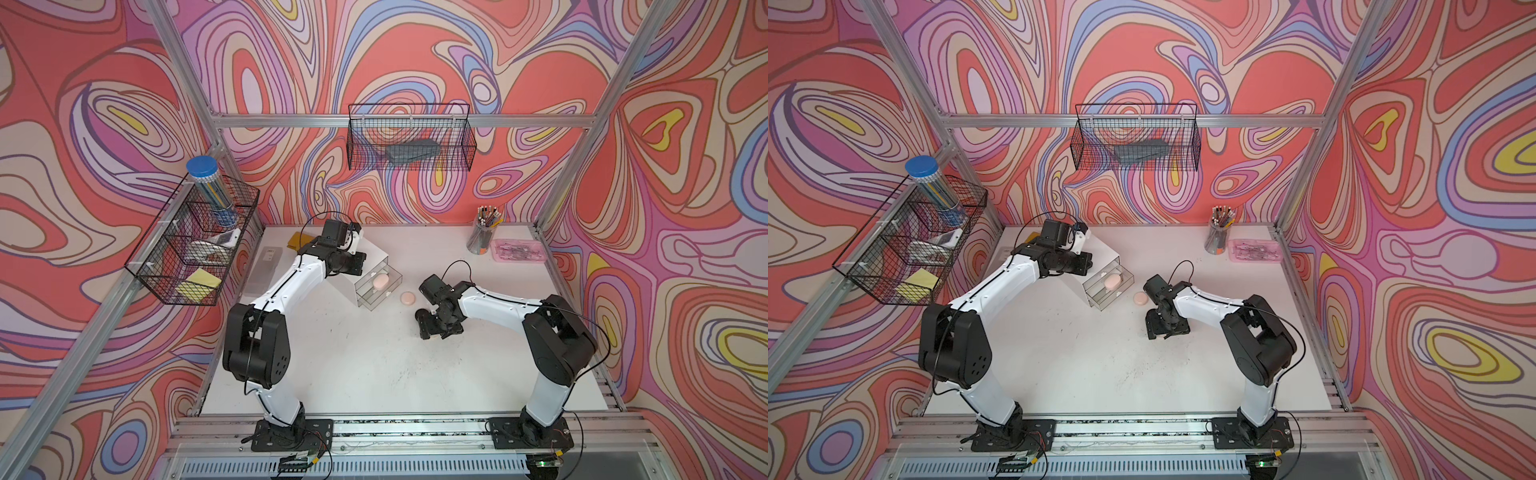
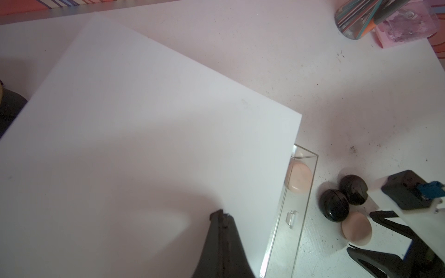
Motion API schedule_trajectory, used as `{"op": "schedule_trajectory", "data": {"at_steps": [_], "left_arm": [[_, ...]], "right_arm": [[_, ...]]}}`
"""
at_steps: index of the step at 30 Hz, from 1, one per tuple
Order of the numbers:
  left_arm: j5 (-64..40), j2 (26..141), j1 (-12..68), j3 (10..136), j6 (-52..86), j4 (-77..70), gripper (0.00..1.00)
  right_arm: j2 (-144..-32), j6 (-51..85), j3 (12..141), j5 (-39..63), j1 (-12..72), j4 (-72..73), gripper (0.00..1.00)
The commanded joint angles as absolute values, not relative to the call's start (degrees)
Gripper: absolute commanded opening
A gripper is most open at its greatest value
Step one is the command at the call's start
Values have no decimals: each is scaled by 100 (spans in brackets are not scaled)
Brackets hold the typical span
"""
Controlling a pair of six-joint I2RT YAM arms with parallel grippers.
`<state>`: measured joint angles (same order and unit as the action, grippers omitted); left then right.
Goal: Put the bluetooth earphones in the drawer according to color
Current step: Pick up the Bluetooth earphone from the center of the board.
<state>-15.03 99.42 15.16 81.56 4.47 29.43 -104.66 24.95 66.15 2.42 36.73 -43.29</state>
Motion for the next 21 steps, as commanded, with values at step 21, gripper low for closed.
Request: {"op": "schedule_trajectory", "data": {"at_steps": [21], "left_arm": [[-1468, 10381, 1591, 8015, 416, 3838, 0]], "right_arm": [[-10813, 2615, 6819, 142, 3806, -4384, 43]]}}
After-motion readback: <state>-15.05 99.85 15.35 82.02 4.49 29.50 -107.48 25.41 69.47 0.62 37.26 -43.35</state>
